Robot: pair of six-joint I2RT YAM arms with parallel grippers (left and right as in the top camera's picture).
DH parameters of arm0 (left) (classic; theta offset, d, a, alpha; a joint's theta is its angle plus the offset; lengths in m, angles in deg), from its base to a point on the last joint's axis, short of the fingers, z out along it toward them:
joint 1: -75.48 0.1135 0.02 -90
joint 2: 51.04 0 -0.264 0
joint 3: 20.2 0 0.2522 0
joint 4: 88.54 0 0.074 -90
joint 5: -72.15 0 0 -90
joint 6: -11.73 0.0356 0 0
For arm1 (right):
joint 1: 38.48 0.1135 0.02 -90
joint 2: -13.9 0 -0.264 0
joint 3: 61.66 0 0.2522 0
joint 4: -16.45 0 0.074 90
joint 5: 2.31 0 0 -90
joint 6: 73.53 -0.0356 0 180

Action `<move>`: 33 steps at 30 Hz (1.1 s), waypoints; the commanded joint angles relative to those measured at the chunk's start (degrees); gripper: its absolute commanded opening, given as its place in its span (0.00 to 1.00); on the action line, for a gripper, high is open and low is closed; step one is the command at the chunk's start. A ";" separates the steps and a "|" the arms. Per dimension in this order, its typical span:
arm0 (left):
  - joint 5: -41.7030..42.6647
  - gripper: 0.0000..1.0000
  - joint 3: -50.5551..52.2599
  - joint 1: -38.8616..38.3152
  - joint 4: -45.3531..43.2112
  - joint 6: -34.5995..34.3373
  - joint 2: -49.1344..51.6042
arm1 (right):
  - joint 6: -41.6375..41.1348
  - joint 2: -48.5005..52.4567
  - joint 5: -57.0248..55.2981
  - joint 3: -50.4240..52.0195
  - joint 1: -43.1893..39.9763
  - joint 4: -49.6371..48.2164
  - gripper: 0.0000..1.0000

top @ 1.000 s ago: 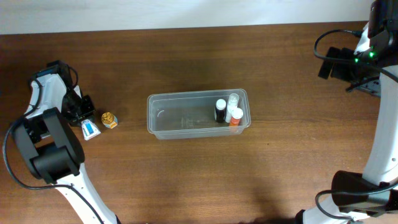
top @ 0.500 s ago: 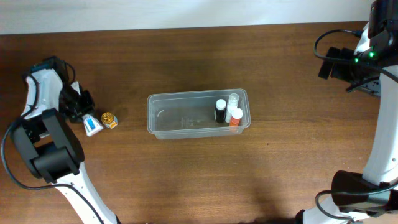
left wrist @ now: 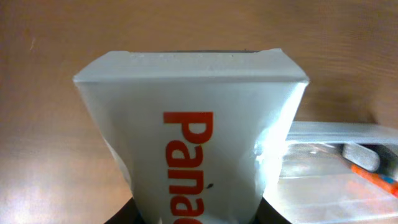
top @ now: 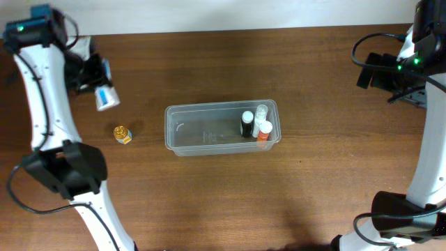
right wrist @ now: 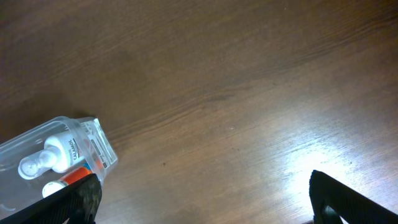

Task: Pack container
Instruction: 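Lift toothpaste box and carry it over the container, then lower toothpaste box into container and release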

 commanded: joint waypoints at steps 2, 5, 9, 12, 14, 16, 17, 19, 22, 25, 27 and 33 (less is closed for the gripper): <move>2.12 0.31 -3.93 -7.65 0.42 6.51 -0.94 | -0.48 -0.31 -0.70 -0.33 -0.17 0.00 0.98; 1.86 0.31 -3.96 -13.40 0.42 10.64 -0.94 | -0.48 -0.31 -0.70 -0.33 -0.17 0.00 0.98; 1.66 0.31 -3.23 -20.76 0.42 17.68 -0.94 | -0.48 -0.31 -0.68 -0.33 -0.17 0.00 0.98; -1.18 0.31 -2.69 -25.81 0.42 21.99 -0.94 | -0.48 -0.31 -0.70 -0.33 -0.17 0.00 0.98; -4.50 0.31 -1.86 -29.18 0.42 24.28 -0.94 | -0.48 -0.31 -0.70 -0.33 -0.17 0.00 0.98; -6.58 0.31 -0.92 -31.45 0.42 26.01 -0.94 | -0.48 -0.31 -0.68 -0.33 -0.17 0.00 0.98; -7.63 0.32 -0.35 -32.52 0.42 26.69 -0.92 | -0.48 -0.31 -0.68 -0.33 -0.17 0.00 0.98; -9.51 0.35 0.85 -33.92 0.42 27.39 -0.83 | -0.48 -0.31 -0.70 -0.33 -0.17 0.00 0.98; -10.21 0.36 3.45 -34.88 0.39 29.55 -0.83 | -0.48 -0.31 -0.70 -0.33 -0.17 0.00 0.98; -10.25 0.35 6.97 -34.91 0.24 29.99 -0.83 | -0.48 -0.31 -0.70 -0.33 -0.17 0.00 0.98; -10.45 0.35 9.66 -34.91 0.13 30.42 -0.83 | -0.48 -0.31 -0.68 -0.33 -0.17 0.00 0.98; -12.17 0.35 19.23 -34.91 -2.95 33.46 -0.83 | -0.48 -0.31 -0.70 -0.33 -0.17 0.00 0.98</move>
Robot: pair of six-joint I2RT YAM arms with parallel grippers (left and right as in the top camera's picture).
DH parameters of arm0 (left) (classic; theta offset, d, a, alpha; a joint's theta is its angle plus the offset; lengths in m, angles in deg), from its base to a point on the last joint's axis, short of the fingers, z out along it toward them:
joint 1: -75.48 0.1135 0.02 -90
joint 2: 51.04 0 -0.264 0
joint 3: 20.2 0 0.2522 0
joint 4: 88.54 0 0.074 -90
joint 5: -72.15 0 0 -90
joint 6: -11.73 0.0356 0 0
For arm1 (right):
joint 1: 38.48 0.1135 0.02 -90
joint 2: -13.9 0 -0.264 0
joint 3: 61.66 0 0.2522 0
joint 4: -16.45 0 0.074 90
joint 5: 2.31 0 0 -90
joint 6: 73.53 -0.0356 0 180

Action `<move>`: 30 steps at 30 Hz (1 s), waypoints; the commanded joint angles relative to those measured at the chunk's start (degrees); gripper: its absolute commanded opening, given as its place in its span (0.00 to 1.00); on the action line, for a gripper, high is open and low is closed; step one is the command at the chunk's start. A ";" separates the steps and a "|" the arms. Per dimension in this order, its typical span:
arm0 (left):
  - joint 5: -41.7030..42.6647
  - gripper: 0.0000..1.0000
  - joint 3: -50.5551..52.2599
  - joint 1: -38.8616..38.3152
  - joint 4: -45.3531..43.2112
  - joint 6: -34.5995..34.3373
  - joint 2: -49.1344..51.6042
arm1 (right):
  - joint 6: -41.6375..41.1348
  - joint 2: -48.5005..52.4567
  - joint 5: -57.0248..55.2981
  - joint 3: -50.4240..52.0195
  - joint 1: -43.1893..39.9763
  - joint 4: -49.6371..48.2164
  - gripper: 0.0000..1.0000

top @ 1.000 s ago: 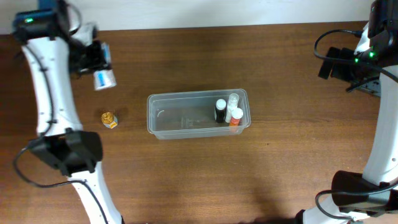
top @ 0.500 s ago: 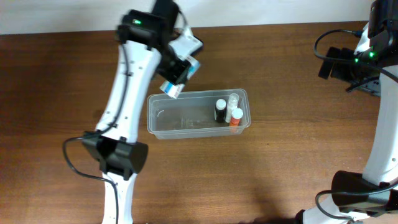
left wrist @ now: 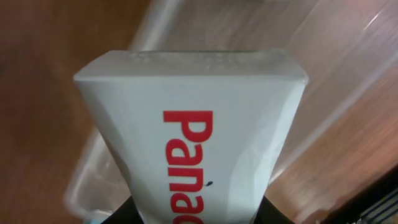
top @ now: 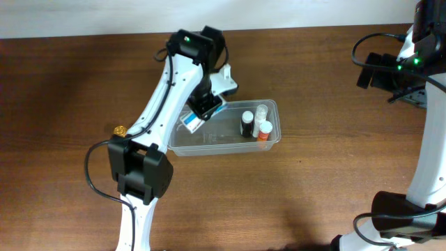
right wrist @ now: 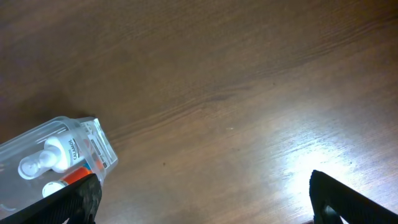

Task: Pack container
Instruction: 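Lower toothpaste box into container and release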

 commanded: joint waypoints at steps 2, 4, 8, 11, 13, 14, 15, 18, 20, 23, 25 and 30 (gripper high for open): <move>-1.16 0.35 5.46 0.24 -1.73 5.25 -0.66 | -0.46 -0.33 -0.70 -0.33 -0.17 -0.02 0.98; -1.16 0.35 7.76 0.22 -3.32 6.99 -0.66 | -0.46 -0.33 -0.70 -0.33 -0.17 -0.02 0.98; -1.14 0.35 10.38 0.22 -6.14 9.16 -0.66 | -0.46 -0.33 -0.70 -0.33 -0.17 -0.02 0.98; -1.11 0.34 11.32 0.22 -7.19 11.58 -0.66 | -0.46 -0.33 -0.70 -0.33 -0.17 -0.02 0.98; -1.14 0.35 11.87 0.22 -7.85 13.40 -0.66 | -0.46 -0.33 -0.70 -0.33 -0.17 -0.02 0.98; -1.14 0.35 11.91 0.22 -8.04 13.92 -0.66 | -0.46 -0.33 -0.68 -0.33 -0.17 -0.02 0.98; -1.11 0.34 11.91 0.22 -8.24 14.60 -0.66 | -0.46 -0.33 -0.68 -0.33 -0.17 -0.02 0.98; -1.14 0.35 11.91 0.20 -8.79 17.20 -0.66 | -0.46 -0.33 -0.70 -0.33 -0.17 -0.02 0.98; -1.14 0.34 11.91 0.17 -9.40 19.39 -0.66 | -0.46 -0.33 -0.70 -0.33 -0.17 -0.02 0.98; -1.14 0.34 11.91 0.17 -10.67 19.56 -0.66 | -0.46 -0.33 -0.70 -0.33 -0.17 -0.02 0.99; -1.11 0.34 11.91 0.17 -11.26 19.56 -0.66 | -0.46 -0.33 -0.68 -0.33 -0.17 -0.02 0.98; -0.66 0.34 11.91 0.17 -12.28 19.65 -0.66 | -0.46 -0.33 -0.68 -0.33 -0.17 -0.02 0.98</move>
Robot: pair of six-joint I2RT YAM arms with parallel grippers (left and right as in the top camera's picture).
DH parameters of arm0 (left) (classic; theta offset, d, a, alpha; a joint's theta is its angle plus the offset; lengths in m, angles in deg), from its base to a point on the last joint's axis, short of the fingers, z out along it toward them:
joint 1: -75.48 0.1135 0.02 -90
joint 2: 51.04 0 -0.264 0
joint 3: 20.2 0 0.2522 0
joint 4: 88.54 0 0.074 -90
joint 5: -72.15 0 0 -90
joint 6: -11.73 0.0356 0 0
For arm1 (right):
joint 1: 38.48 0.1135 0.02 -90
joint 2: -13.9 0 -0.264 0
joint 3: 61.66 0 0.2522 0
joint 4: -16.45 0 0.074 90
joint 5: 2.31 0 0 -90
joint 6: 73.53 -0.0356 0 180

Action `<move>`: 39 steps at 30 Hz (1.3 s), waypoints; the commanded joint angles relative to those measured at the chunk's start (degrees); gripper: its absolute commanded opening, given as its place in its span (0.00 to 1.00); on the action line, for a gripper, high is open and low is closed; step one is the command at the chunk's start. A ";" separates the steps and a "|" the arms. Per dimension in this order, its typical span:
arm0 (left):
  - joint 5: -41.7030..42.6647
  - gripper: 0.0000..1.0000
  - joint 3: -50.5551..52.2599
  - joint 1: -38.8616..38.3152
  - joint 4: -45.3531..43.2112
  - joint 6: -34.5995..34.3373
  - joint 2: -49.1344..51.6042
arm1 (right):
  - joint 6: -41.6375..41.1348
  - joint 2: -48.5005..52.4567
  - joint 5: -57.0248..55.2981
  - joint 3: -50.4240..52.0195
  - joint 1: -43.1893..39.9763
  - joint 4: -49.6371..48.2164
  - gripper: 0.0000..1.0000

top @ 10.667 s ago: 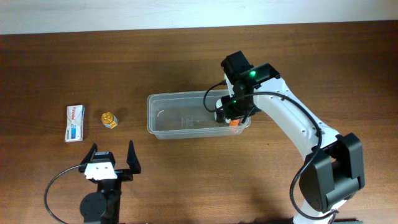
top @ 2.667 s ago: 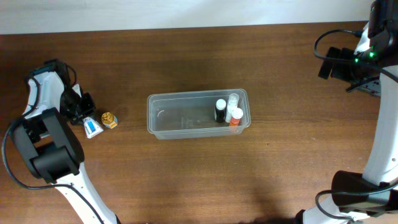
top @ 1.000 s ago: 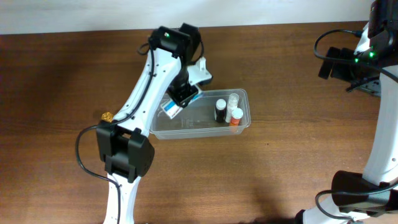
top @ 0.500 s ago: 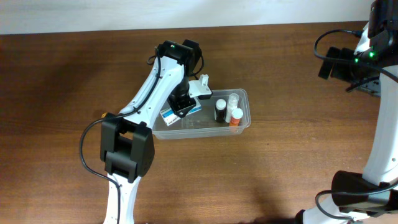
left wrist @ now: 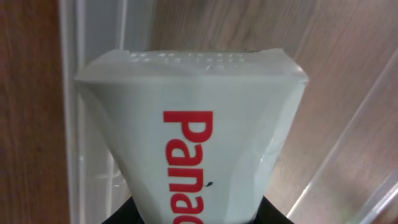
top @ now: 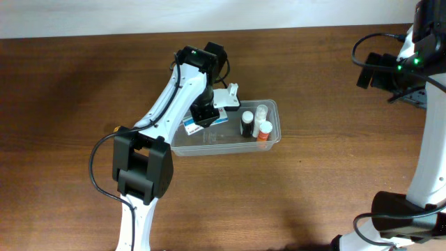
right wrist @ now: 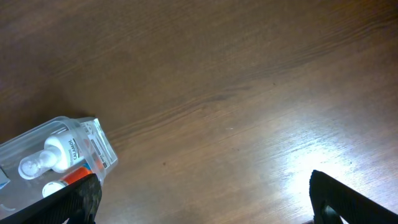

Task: Pack container
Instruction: 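Lower toothpaste box into container and release, then move left gripper to gold-lidded jar and grasp it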

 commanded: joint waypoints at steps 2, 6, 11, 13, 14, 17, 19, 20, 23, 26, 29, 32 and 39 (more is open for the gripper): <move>1.18 0.34 0.48 0.17 -0.37 3.08 -0.66 | -0.46 -0.33 -0.70 -0.33 -0.17 0.00 0.98; 2.95 0.38 0.48 0.17 -0.37 3.13 -0.66 | -0.46 -0.33 -0.70 -0.33 -0.17 0.00 0.98; 3.74 0.49 0.48 0.17 -0.61 3.10 -0.66 | -0.48 -0.33 -0.70 -0.33 -0.17 -0.02 0.98; 3.74 0.49 0.48 0.17 -0.74 3.10 -0.66 | -0.46 -0.33 -0.70 -0.33 -0.17 0.00 0.98; 3.74 0.49 0.48 0.17 -0.85 3.08 -0.66 | -0.46 -0.33 -0.68 -0.33 -0.17 0.00 0.98; 3.74 0.50 0.48 0.17 -1.33 2.86 -0.66 | -0.46 -0.33 -0.70 -0.33 -0.17 0.00 0.99; 3.74 0.50 0.48 0.17 -1.40 2.84 -0.66 | -0.46 -0.33 -0.70 -0.33 -0.17 0.00 0.98; 3.74 0.54 0.48 0.17 -1.40 2.75 -0.66 | -0.48 -0.33 -0.70 -0.33 -0.17 0.00 0.98; 3.76 0.55 0.48 0.17 -1.42 2.40 -0.66 | -0.46 -0.33 -0.70 -0.33 -0.17 0.00 0.98; 4.26 0.54 0.48 0.17 -1.88 2.19 -0.66 | -0.46 -0.33 -0.68 -0.33 -0.17 -0.02 0.98; 5.53 0.49 0.17 0.17 -2.54 1.42 -0.68 | -0.46 -0.33 -0.68 -0.33 -0.17 0.00 0.98; 5.44 0.49 -1.51 0.17 -2.34 -1.53 -0.72 | -0.46 -0.33 -0.70 -0.33 -0.17 0.00 0.98; 6.54 0.50 -11.45 0.17 2.62 -8.04 -2.91 | -0.46 -0.33 -0.70 -0.33 -0.17 0.00 0.98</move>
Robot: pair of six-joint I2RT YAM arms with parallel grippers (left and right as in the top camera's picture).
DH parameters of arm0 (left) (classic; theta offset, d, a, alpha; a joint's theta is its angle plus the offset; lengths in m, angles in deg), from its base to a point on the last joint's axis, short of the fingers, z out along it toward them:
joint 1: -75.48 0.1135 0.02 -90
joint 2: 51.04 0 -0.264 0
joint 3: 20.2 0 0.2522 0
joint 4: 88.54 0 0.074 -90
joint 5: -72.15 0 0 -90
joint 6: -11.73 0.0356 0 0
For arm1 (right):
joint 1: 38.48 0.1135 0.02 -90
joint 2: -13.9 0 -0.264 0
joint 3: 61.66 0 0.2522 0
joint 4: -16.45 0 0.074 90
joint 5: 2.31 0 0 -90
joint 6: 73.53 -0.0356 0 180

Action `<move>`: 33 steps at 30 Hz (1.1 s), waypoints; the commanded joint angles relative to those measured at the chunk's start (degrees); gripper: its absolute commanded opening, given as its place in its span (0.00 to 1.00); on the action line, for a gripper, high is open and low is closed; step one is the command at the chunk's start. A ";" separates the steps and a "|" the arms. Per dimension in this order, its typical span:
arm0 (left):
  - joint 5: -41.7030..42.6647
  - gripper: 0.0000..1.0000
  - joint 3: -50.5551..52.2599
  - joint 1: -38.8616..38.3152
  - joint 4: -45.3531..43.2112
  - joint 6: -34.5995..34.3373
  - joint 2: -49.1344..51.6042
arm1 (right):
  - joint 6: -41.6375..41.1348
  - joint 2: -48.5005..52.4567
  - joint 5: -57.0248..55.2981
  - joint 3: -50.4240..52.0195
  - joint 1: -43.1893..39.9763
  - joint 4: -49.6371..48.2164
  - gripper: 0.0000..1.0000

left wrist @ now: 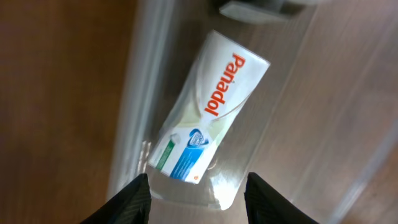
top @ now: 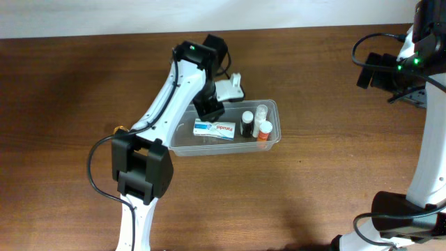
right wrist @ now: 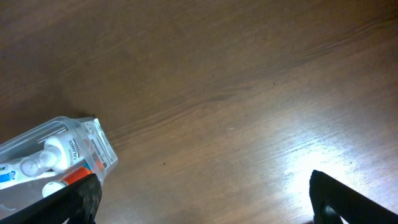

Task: Pack container
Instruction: 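Move left gripper to gold-lidded jar and grasp it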

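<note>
A clear plastic container (top: 223, 150) sits mid-table. Inside it a white Panadol box (top: 214, 129) lies flat, left of a black bottle (top: 247, 124), a white bottle (top: 261, 113) and an orange-capped one (top: 265, 131). My left gripper (top: 209, 108) hovers open over the container's back left part. In the left wrist view the Panadol box (left wrist: 211, 112) lies free on the container floor, beyond the spread left gripper (left wrist: 199, 202). My right gripper (top: 369, 70) stays far right, and in its wrist view the right gripper (right wrist: 205, 205) is open and holds nothing.
A small gold object (top: 117, 130) lies on the wood left of the container, partly behind my left arm. The container's corner (right wrist: 93, 149) with the bottles shows at the lower left of the right wrist view. The wall runs along the table's far edge.
My left gripper has opened and let go of the Panadol box, which now lies flat in the container. The gripper stands a little higher and farther back. The right arm is unchanged.
My left gripper first held the Panadol box at the far left of the table. Then it held the box over the container's left part, then low inside it. Now the box rests on the container floor and the gripper is open above it.
</note>
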 commanded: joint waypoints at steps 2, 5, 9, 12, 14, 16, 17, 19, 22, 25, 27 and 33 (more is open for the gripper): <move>1.70 0.57 -8.17 0.26 2.32 -7.10 -4.15 | -0.44 -0.33 -0.68 -0.33 -0.17 0.00 0.98; 1.53 0.70 -12.83 1.14 4.96 -11.98 -6.10 | -0.44 -0.33 -0.70 -0.33 -0.17 0.00 0.98; 1.75 0.70 -14.91 4.39 7.13 -15.72 -9.20 | -0.46 -0.33 -0.70 -0.33 -0.17 0.00 0.98; 1.73 0.77 -14.91 9.29 6.93 -21.68 -10.75 | -0.44 -0.33 -0.68 -0.33 -0.17 0.00 0.98; 1.73 0.99 -14.91 14.01 8.02 -26.75 -10.99 | -0.44 -0.33 -0.70 -0.33 -0.17 0.00 0.99; 1.75 0.99 -14.84 18.60 10.01 -29.99 -10.97 | -0.44 -0.33 -0.68 -0.33 -0.17 0.00 0.98; 1.75 0.99 -14.56 21.38 11.26 -31.52 -10.97 | -0.44 -0.33 -0.68 -0.33 -0.17 0.00 0.98; 1.95 0.99 -14.03 26.25 13.09 -34.34 -10.97 | -0.44 -0.33 -0.70 -0.33 -0.17 0.00 0.98; 5.70 0.99 -12.26 33.24 13.07 -37.48 -10.97 | -0.44 -0.33 -0.68 -0.33 -0.17 0.00 0.98; 7.65 0.99 -8.98 38.07 13.07 -37.81 -10.97 | -0.44 -0.33 -0.68 -0.33 -0.17 0.00 0.98; 7.80 0.99 -5.57 40.46 12.02 -39.36 -10.95 | -0.46 -0.33 -0.68 -0.33 -0.17 0.00 0.98; 8.15 0.99 7.02 41.90 3.76 -44.41 -10.95 | -0.44 -0.33 -0.68 -0.33 -0.17 0.00 0.98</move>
